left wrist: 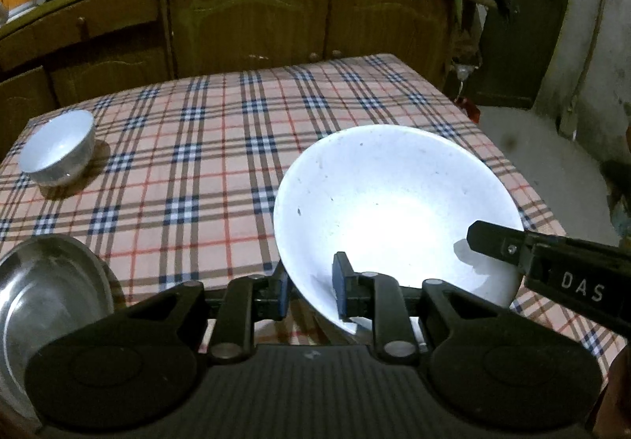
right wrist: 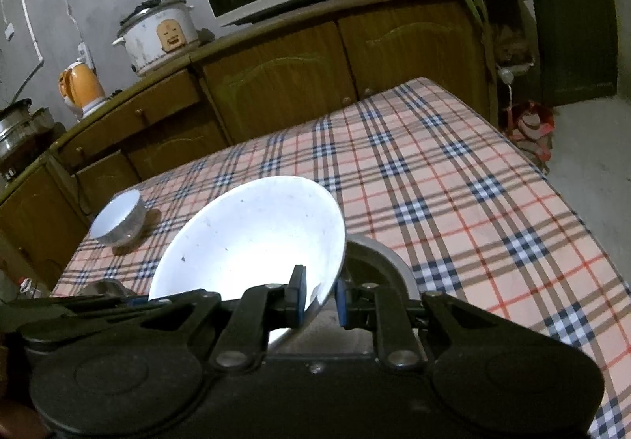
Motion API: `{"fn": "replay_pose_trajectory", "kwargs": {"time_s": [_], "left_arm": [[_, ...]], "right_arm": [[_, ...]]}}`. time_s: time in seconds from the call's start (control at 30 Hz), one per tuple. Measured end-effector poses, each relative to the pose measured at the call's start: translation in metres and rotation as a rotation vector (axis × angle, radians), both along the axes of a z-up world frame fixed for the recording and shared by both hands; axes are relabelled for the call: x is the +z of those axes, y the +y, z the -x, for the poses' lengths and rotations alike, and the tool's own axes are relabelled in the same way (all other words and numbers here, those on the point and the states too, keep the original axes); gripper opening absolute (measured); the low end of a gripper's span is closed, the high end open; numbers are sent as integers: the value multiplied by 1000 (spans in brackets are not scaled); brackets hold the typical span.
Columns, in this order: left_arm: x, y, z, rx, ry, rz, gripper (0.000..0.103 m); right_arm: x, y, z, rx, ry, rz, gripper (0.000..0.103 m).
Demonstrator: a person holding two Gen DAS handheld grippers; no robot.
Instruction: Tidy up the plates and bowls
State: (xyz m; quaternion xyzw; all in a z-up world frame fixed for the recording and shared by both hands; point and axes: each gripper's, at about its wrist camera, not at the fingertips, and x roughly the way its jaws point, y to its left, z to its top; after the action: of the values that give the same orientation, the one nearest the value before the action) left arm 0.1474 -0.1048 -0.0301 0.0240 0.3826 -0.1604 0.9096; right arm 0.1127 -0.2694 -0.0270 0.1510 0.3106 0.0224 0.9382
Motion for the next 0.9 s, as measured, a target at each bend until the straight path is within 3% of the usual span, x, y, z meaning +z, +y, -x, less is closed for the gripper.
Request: {"fn": "replay_pose_trajectory", "kwargs": {"time_s": [0.27, 0.7, 0.9], "left_arm": [[-18, -13, 1, -31, 37, -26, 23], [-17, -32, 16, -85, -35, -149, 26], [-20, -32, 15, -84, -26, -151, 29]], "right_arm": [[-25, -13, 3, -33, 59, -14, 20], [-39, -26, 12, -67, 75, -52, 21], [-39, -26, 12, -58, 70, -35, 21]]}}
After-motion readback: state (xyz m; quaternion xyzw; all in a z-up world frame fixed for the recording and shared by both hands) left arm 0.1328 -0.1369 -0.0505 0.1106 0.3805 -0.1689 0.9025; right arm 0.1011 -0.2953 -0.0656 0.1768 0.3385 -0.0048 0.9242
